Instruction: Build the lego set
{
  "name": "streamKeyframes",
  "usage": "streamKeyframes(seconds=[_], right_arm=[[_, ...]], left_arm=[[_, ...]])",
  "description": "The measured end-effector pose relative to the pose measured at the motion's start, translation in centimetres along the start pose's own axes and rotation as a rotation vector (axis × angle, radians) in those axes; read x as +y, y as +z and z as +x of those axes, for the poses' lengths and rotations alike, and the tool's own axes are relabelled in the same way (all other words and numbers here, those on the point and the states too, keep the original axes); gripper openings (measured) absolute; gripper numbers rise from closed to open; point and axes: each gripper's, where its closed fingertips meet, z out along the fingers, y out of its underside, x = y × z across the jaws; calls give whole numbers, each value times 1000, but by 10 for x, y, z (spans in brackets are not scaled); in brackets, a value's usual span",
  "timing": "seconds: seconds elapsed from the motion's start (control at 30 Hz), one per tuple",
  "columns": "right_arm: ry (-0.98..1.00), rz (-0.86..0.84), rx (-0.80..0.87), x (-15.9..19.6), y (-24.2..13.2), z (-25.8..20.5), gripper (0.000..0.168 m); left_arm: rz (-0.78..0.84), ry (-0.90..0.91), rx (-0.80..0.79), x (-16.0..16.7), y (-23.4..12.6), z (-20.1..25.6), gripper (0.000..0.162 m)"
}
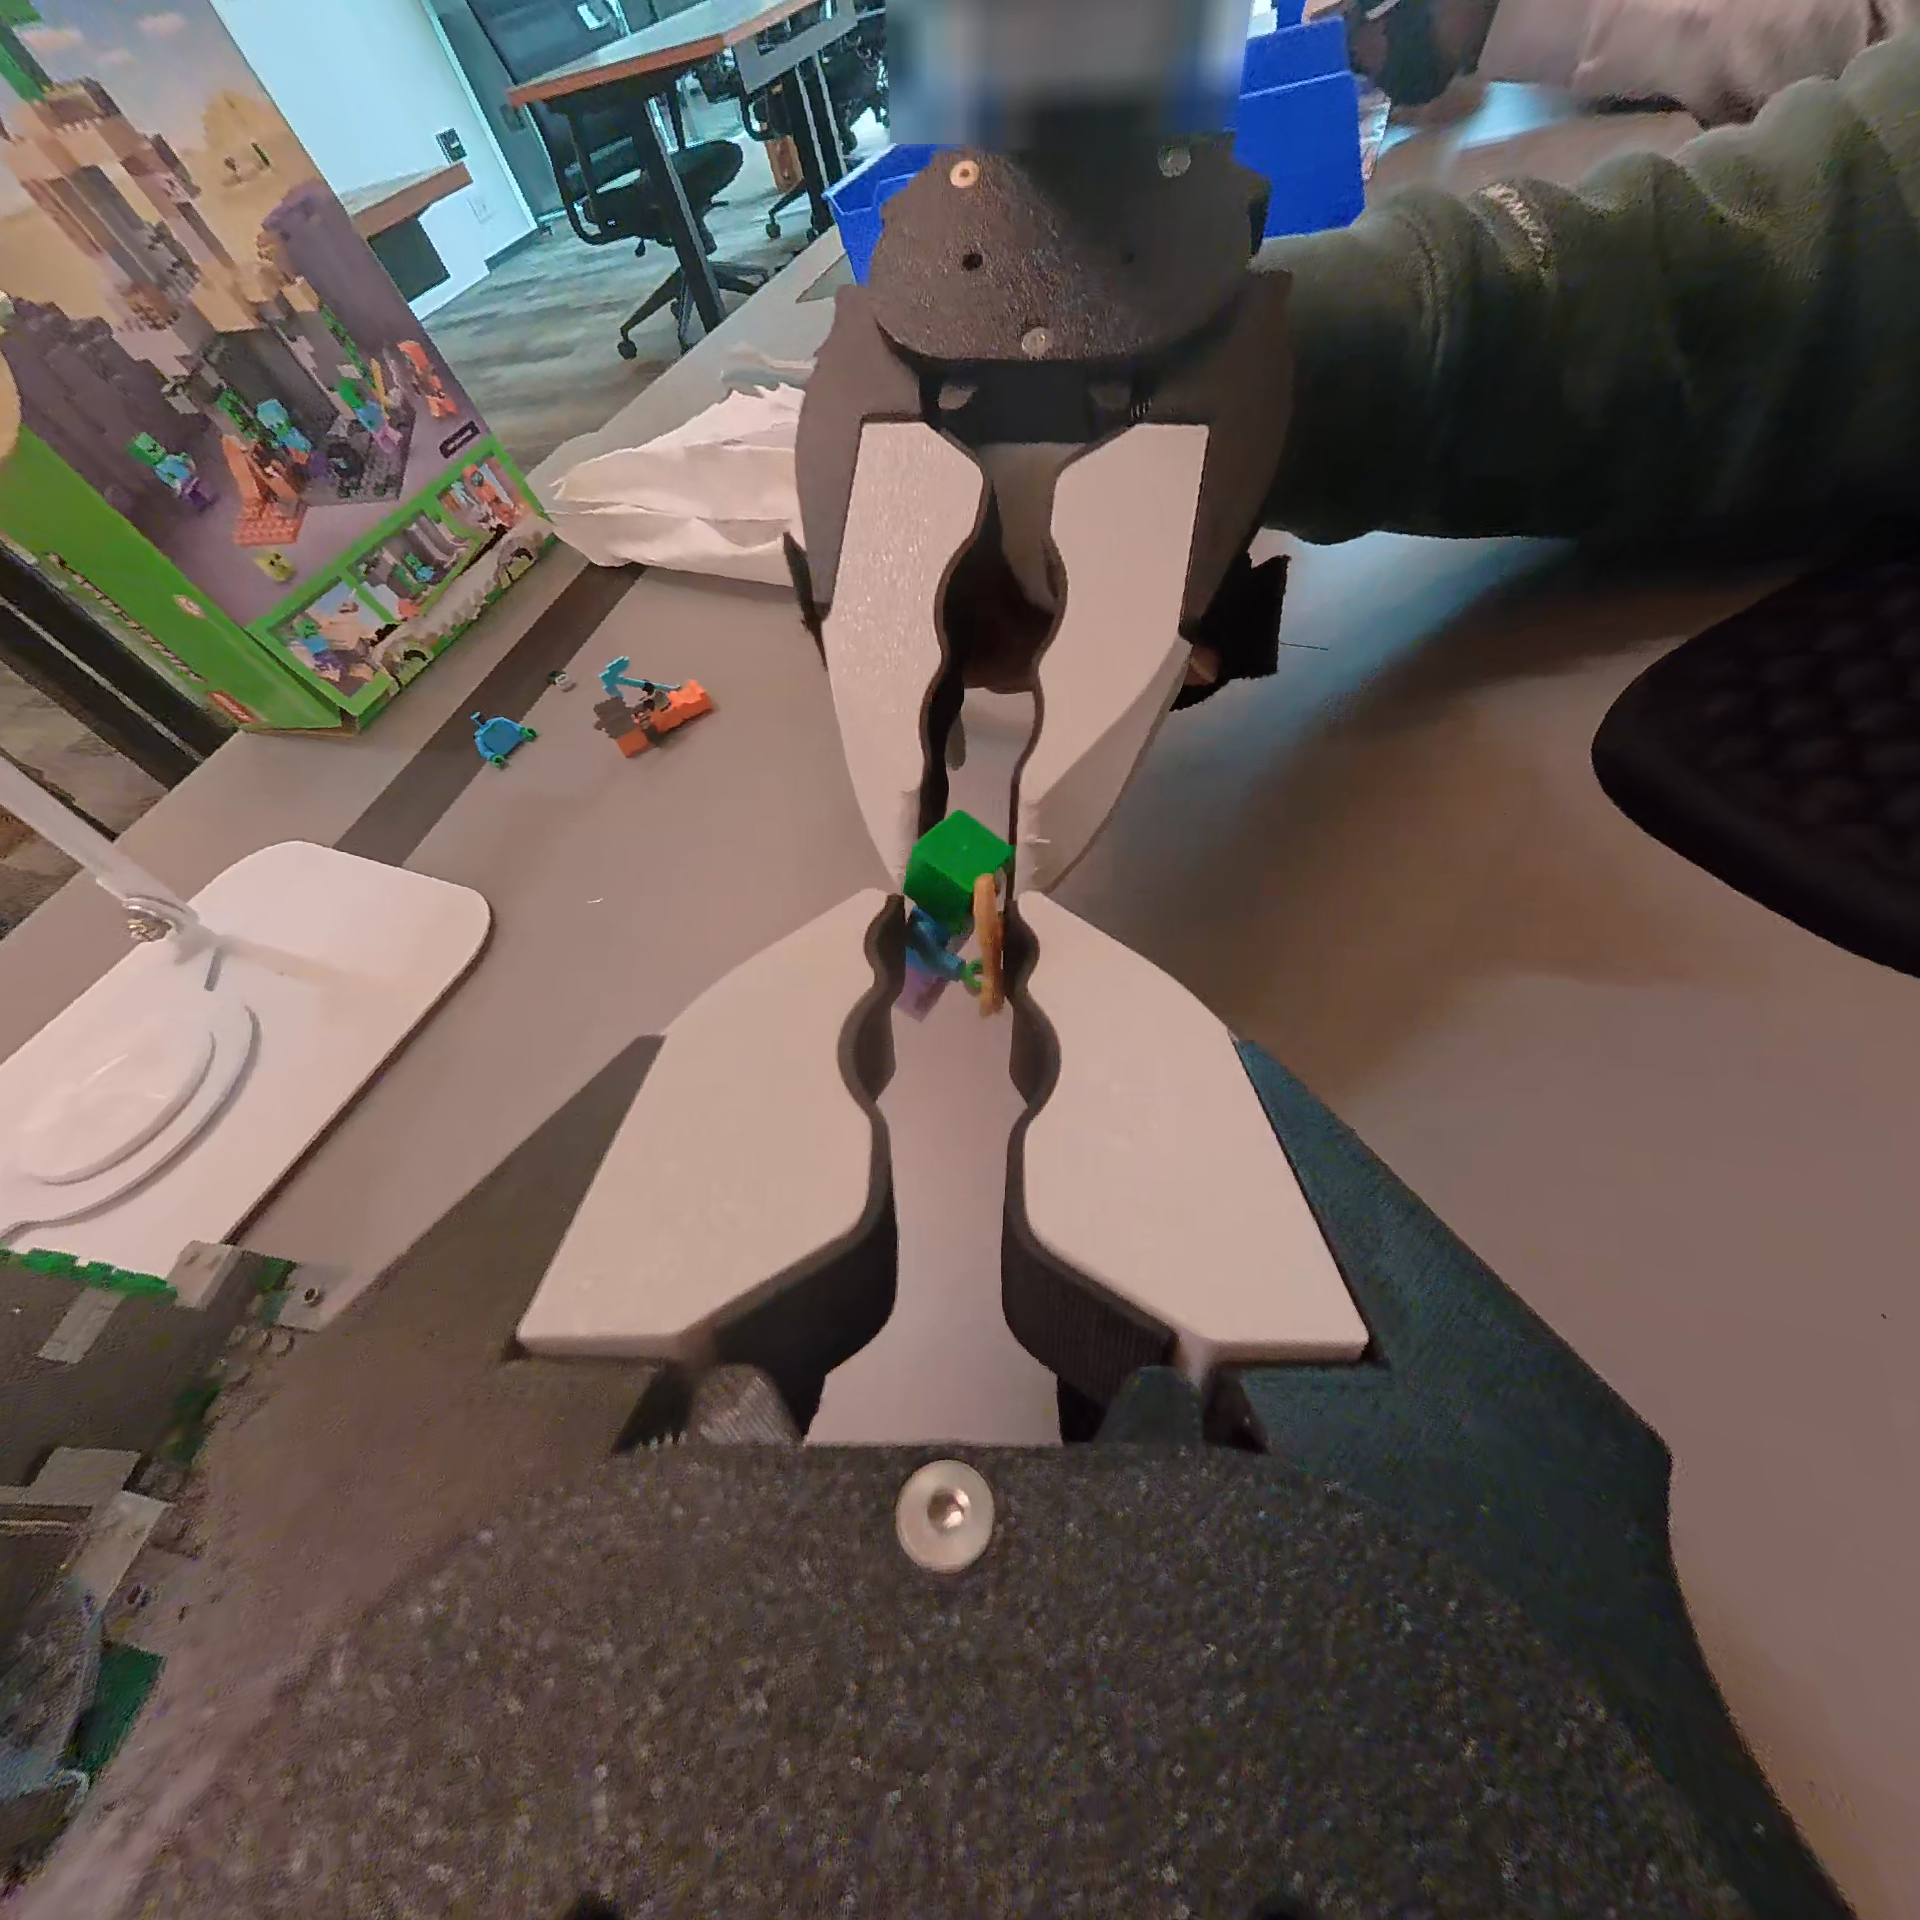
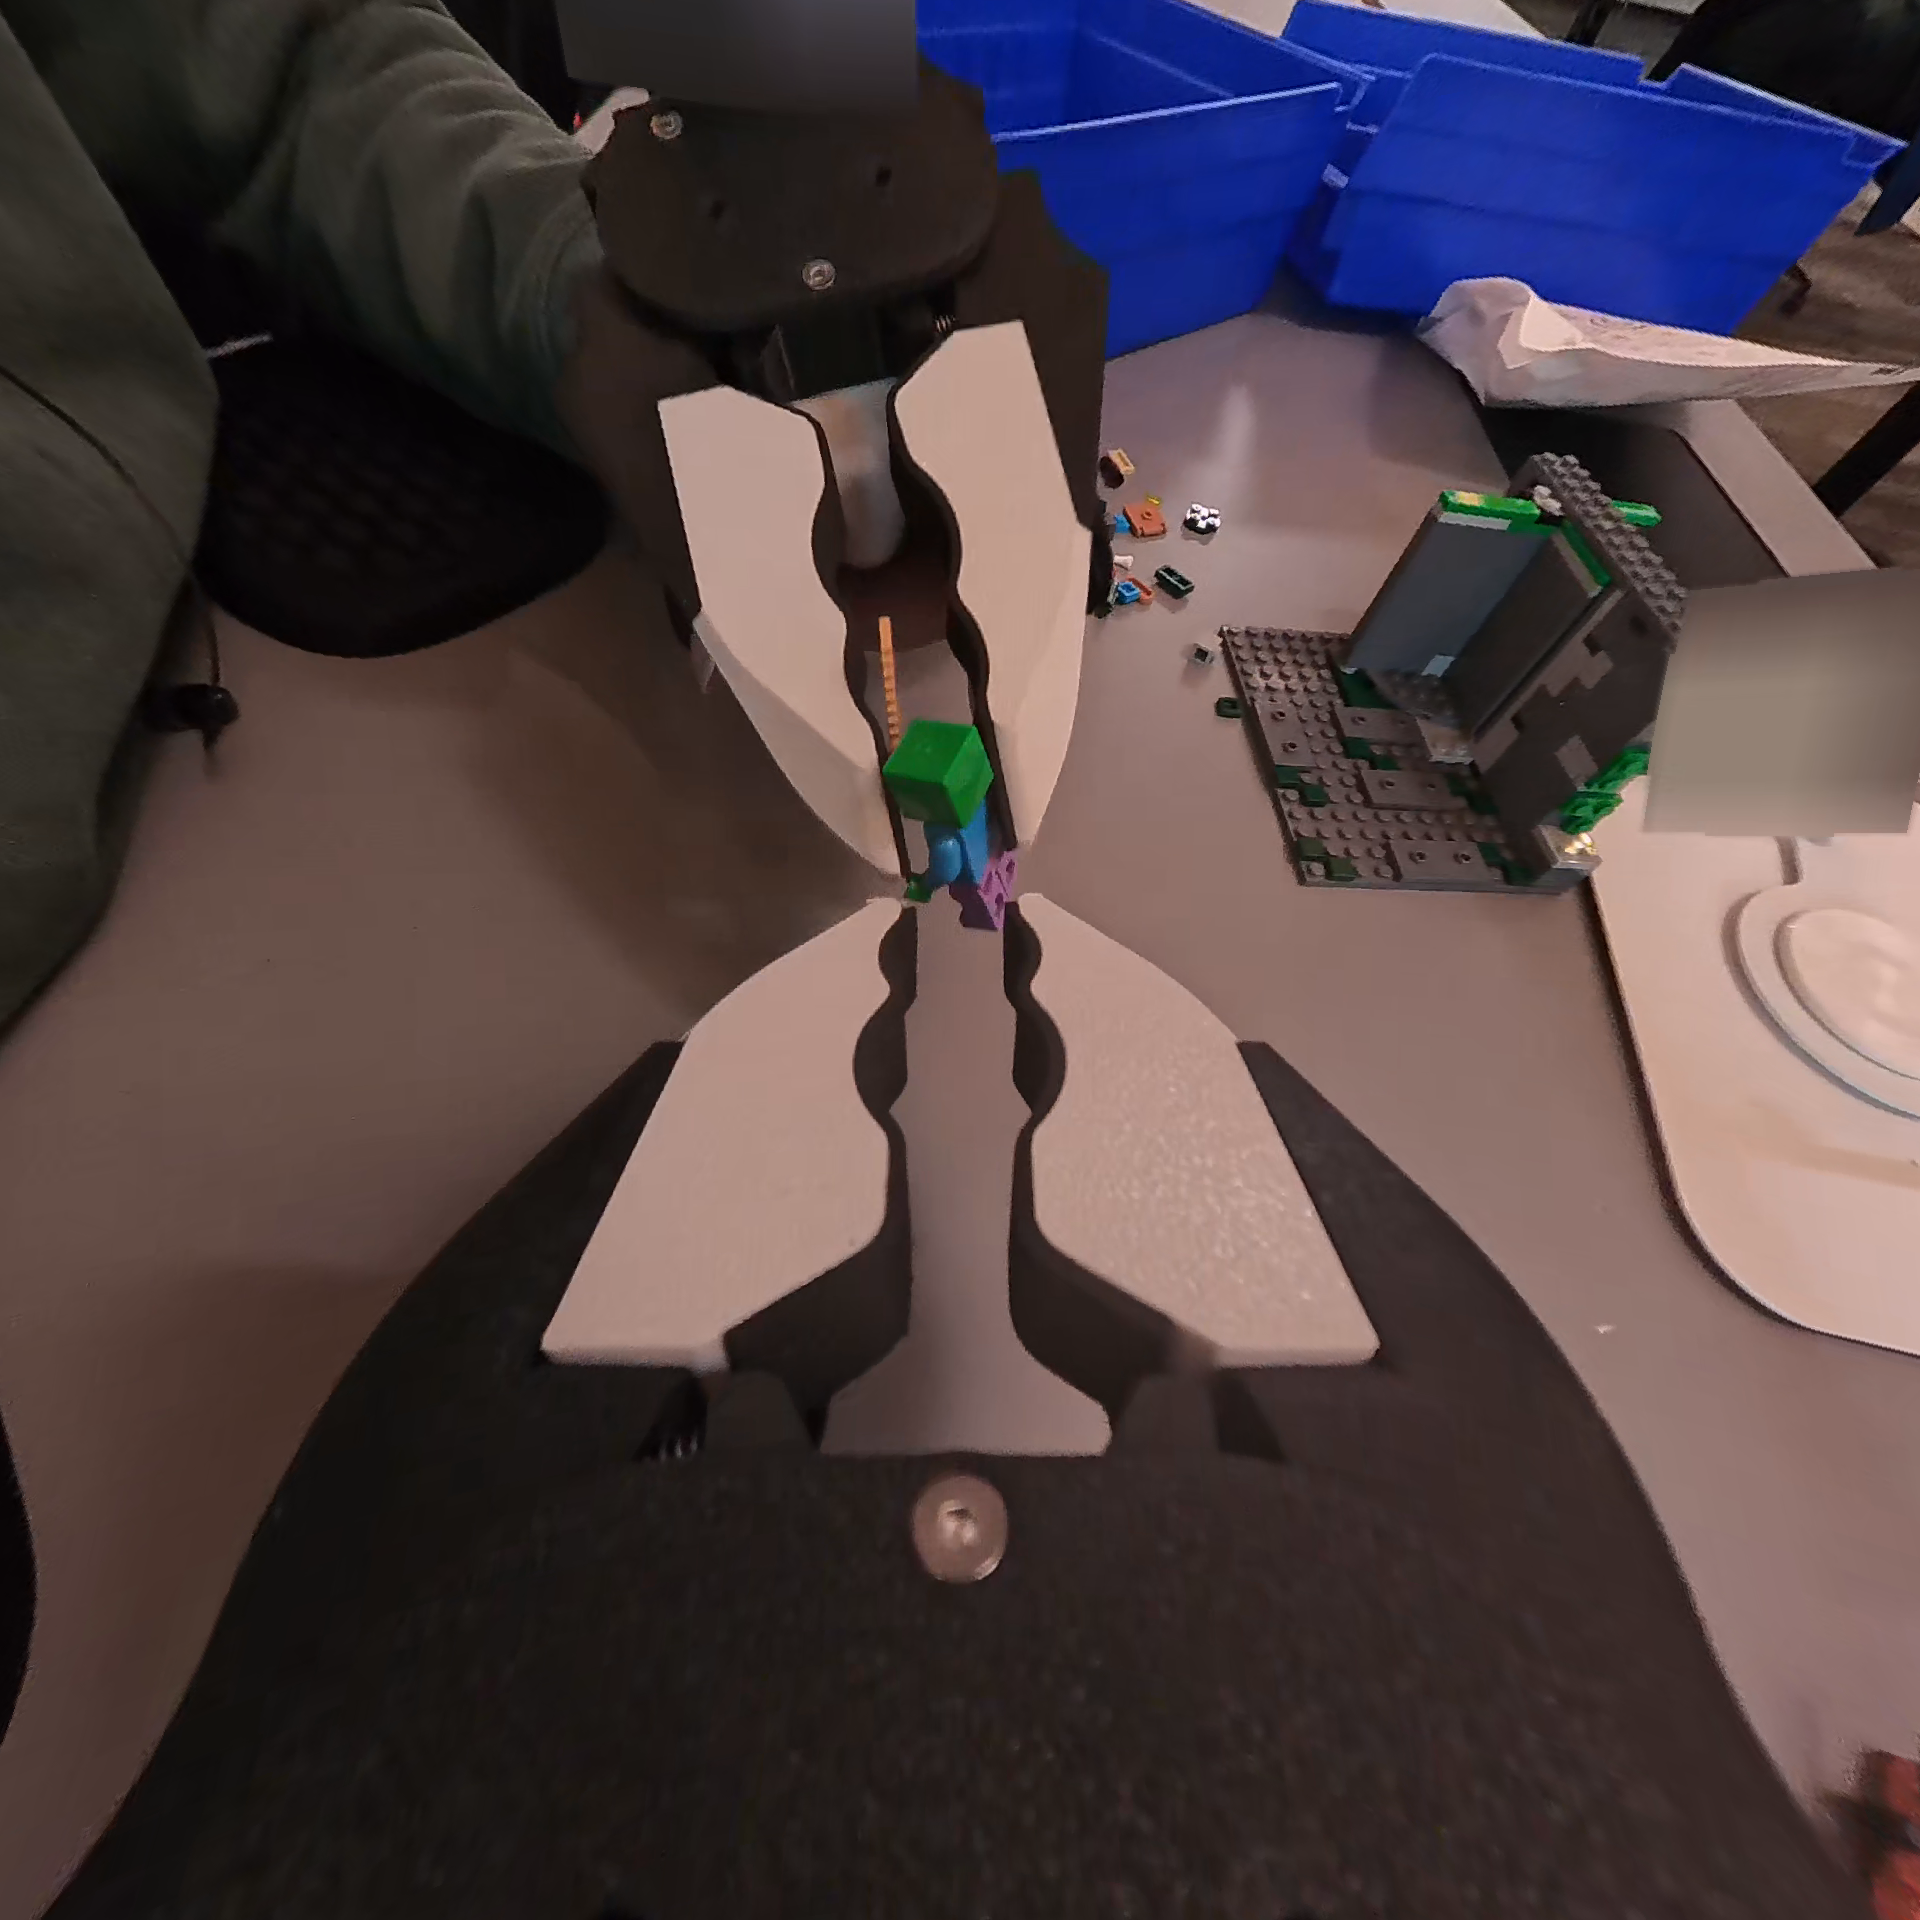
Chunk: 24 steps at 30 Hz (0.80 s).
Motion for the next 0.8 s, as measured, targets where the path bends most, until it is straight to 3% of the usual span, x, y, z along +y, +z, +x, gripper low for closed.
streamKeyframes(seconds=[0.17, 0.43, 0.8], right_arm=[[-87, -40, 69, 8, 5, -1, 21], [-212, 133, 198, -23, 8, -12, 18], [-82, 214, -100, -30, -1, -46, 10]], left_arm=[[43, -25, 14, -6, -5, 3, 18], [170, 31, 32, -27, -15, 13, 17], [243, 171, 99, -38, -23, 41, 17]])
